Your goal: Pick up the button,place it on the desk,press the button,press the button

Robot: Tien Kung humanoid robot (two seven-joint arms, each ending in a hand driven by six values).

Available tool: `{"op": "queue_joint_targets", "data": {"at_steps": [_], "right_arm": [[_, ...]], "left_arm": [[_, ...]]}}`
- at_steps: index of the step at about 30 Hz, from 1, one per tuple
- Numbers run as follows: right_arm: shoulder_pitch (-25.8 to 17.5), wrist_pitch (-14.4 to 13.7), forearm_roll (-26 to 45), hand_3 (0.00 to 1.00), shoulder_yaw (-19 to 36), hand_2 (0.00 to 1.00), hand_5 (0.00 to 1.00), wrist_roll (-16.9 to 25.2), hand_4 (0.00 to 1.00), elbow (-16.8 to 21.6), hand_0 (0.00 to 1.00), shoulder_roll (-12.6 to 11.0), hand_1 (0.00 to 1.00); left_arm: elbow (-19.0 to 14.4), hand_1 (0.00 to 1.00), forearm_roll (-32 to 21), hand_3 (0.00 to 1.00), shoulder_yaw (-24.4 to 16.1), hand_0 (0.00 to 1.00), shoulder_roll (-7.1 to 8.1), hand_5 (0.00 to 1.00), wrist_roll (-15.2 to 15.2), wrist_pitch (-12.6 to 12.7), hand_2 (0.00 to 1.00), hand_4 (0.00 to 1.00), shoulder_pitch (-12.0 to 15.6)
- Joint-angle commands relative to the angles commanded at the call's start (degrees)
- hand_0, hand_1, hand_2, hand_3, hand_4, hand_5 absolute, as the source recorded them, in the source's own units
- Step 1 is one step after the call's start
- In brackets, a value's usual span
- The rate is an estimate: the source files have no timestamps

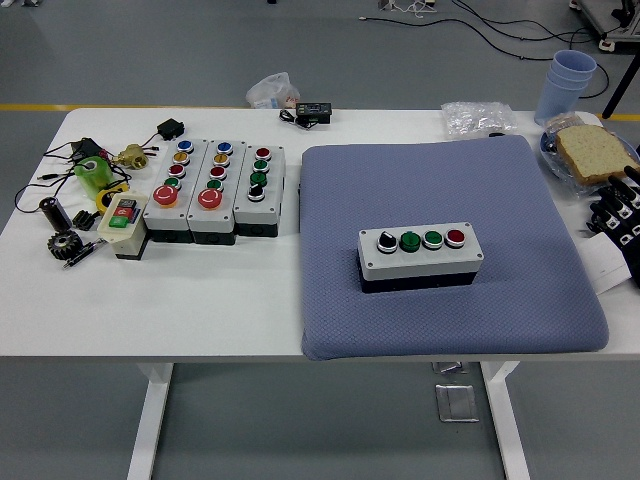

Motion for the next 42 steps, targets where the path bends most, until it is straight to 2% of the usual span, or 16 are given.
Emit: {"op": "queue_joint_targets", "data": {"at_steps": [22, 42], "right_arm": [[-1.7, -0.9, 0.5, 0.729, 0.6, 0.743, 0.537, 0.4, 0.744, 0.8, 0.774, 0.1, 0.741], [-1.3, -2.3, 0.7, 0.719, 0.5, 0.734, 0.482, 0.4, 0.740, 0.4, 0.762, 0.1, 0.731]], "left_arm": [[0.0, 0.421, -0.1, 0.429, 0.5, 0.557, 0.00, 0.398, -0.2, -0.2, 0.425, 0.265, 0.7], [0.0, 0.420, -0.5, 0.428, 0.7, 0.557, 0.00, 0.400, -0.2, -0.3, 0.425, 0.265, 0.6]]}}
